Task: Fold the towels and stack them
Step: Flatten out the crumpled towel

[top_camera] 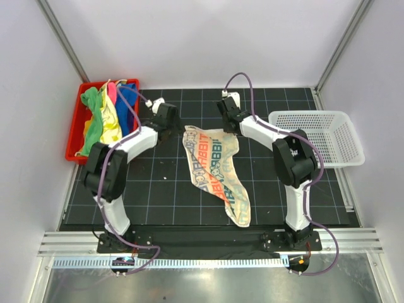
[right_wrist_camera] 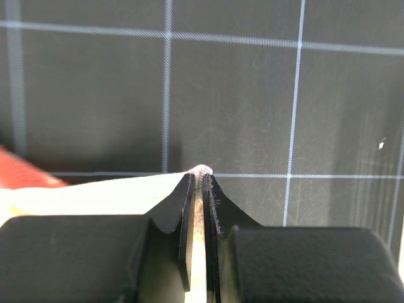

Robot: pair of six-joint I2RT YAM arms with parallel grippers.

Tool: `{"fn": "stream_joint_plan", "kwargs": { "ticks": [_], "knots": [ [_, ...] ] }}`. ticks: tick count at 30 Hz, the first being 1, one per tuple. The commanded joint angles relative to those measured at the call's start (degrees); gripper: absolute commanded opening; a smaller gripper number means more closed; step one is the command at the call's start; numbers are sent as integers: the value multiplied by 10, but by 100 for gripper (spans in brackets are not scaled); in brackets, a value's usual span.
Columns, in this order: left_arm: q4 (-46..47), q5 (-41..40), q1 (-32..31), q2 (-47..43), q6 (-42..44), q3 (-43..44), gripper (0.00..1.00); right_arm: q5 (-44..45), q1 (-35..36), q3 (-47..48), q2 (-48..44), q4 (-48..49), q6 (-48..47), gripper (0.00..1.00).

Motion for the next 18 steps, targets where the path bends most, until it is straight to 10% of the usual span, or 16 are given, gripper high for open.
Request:
{"fn": "stream_joint_plan", "kwargs": {
  "ticks": [1, 18],
  "knots": [
    [45, 43, 15, 64, 51, 77, 72, 4, -9, 30, 17, -3, 6, 1],
    [9, 138, 22, 214, 113, 207, 61, -16, -52, 86, 64, -25, 24, 1]
  ]
}}
